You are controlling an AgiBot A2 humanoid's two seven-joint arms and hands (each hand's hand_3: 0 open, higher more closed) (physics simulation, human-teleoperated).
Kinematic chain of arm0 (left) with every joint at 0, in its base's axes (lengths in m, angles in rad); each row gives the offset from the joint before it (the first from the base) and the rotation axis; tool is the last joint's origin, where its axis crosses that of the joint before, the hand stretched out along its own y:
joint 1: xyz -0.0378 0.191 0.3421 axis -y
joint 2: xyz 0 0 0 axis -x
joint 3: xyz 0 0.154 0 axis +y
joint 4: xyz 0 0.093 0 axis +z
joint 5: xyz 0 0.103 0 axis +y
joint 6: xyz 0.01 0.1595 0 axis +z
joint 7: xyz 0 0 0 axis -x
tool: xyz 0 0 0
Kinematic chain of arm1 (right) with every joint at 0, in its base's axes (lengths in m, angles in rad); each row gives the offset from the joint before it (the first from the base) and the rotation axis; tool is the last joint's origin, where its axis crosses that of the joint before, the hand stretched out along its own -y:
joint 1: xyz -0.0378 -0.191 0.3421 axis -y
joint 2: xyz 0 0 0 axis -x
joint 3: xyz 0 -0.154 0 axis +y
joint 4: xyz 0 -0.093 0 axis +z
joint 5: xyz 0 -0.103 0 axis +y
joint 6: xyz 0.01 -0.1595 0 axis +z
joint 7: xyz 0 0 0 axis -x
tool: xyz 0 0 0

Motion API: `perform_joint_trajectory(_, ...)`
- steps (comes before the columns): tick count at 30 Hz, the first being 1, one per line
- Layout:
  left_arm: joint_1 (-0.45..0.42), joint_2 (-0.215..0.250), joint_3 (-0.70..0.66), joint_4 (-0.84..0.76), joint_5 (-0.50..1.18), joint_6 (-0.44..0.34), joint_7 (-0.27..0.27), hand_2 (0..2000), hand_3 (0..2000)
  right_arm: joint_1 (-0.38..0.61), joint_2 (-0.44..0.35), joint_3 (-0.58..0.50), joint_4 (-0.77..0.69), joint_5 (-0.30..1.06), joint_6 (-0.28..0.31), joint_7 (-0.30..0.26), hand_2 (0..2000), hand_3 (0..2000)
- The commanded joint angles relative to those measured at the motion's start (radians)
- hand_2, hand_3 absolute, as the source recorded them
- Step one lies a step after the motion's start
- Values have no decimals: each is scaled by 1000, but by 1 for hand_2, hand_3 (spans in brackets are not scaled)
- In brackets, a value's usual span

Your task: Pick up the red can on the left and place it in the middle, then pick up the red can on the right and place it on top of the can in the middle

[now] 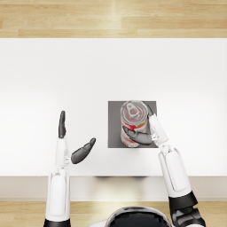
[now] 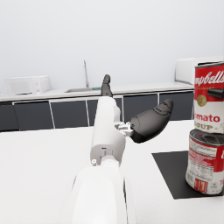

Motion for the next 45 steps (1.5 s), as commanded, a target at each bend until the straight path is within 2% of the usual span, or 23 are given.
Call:
perform_joint_trajectory(1,6,2,-10,-10,0,0,0,0,0,6,-4,-6,-3,0,0,0,2000,1520)
perform_joint_trajectory(10,4,11,-24,-7,0,0,0,0,0,-16,-8,-13,-19,0,-2,0,2000,1520)
perform_joint_trajectory(16,1,17,-31,-2,0,0,0,0,0,-37,-9,-25,-43,-2,-42,11,2000,1520)
perform_joint_trajectory(17,1,18,-32,-2,0,0,0,0,0,-41,-8,-24,-48,-2,-50,14,639,1193)
perform_joint_trajectory(18,1,19,-32,-2,0,0,0,0,0,-45,-8,-28,-51,-2,-51,15,0,867)
perform_joint_trajectory(20,-1,21,-37,0,0,0,0,0,0,-53,-9,-32,-58,-2,-74,7,0,213)
perform_joint_trajectory(21,-1,22,-38,0,0,0,0,0,0,-53,-10,-33,-58,-1,-87,2,0,0)
perform_joint_trajectory(25,1,25,-40,-2,0,0,0,0,0,-52,-15,-36,-28,-1,-112,-6,0,0)
perform_joint_trajectory(39,27,38,-28,-23,0,0,0,0,0,-34,-37,-57,90,-1,-119,-11,0,0)
perform_joint_trajectory(40,31,39,-25,-28,0,0,0,0,0,4,90,52,106,-1,-119,-11,0,0)
perform_joint_trajectory(41,31,40,-26,-28,0,0,0,0,0,-23,-7,-34,115,-1,-123,-11,0,0)
perform_joint_trajectory(45,40,43,-19,-45,0,0,0,0,0,-24,-10,-56,174,0,-116,-11,0,0)
